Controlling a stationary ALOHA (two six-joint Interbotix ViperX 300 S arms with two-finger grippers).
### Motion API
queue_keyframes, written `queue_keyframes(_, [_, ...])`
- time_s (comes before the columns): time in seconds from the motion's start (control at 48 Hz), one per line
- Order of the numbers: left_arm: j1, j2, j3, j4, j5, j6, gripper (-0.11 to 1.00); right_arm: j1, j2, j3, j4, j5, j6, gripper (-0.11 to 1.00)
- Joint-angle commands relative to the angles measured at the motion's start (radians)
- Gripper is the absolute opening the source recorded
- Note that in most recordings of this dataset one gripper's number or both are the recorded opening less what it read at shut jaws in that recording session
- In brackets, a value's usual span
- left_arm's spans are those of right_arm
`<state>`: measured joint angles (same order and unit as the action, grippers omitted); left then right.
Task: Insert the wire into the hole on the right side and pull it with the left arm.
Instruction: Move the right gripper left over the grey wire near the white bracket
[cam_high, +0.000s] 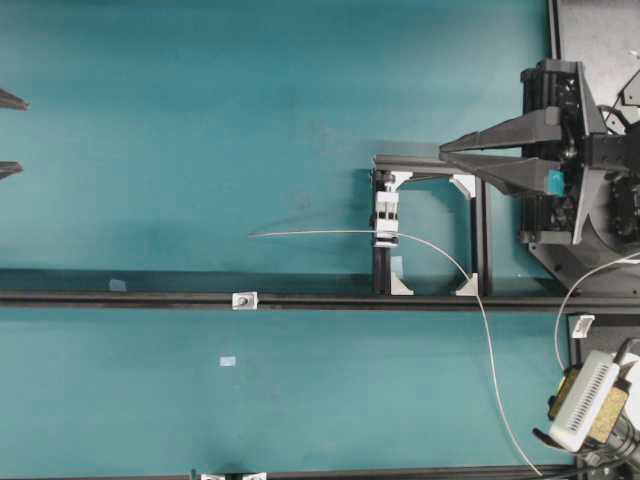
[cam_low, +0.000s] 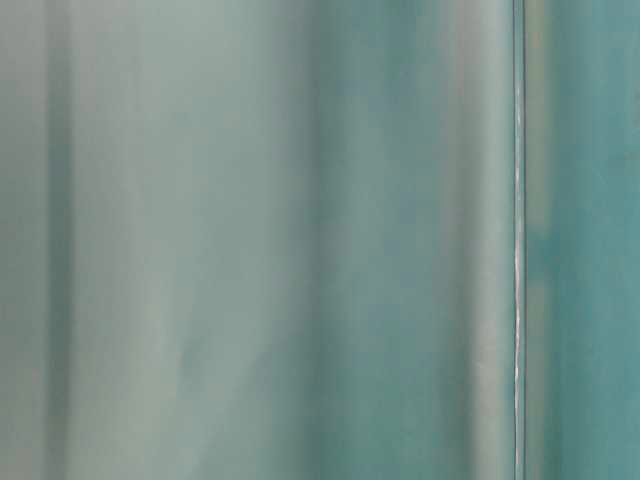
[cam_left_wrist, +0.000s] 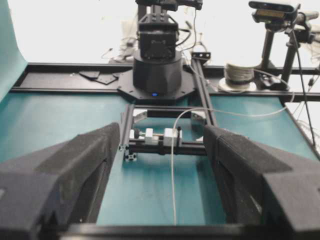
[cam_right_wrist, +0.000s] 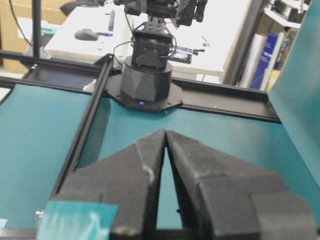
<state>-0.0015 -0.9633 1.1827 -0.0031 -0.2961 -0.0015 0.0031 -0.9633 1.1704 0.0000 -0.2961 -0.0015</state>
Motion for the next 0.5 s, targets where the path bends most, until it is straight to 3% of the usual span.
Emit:
queue_keyframes(0.0, [-0.002,0.009,0.012,-0.034,-0.008,-0.011,0.24,0.006,0.015,0.009,0.003,-0.005,0.014,0.24])
queue_keyframes(0.042, [-0.003,0.009,0.020,-0.034,-0.008,-0.017,0.21,0.006,0.023,0.018,0.003,-0.006,0.017,0.21])
queue_keyframes(0.146, [-0.003,0.009,0.038,-0.034,-0.011,-0.034,0.02,0.005,0.060,0.040,0.003,-0.012,0.041,0.03])
queue_keyframes(0.25, [-0.002,0.011,0.052,-0.032,-0.011,-0.037,-0.05,0.006,0.104,0.052,0.003,-0.028,0.083,0.01])
queue_keyframes(0.354, [-0.002,0.011,0.066,-0.032,-0.012,-0.037,0.06,0.006,0.138,0.061,0.003,-0.048,0.110,0.01])
queue_keyframes(0.479, [-0.003,0.012,0.089,-0.034,-0.014,-0.037,0.35,0.006,0.160,0.067,0.003,-0.067,0.118,0.03])
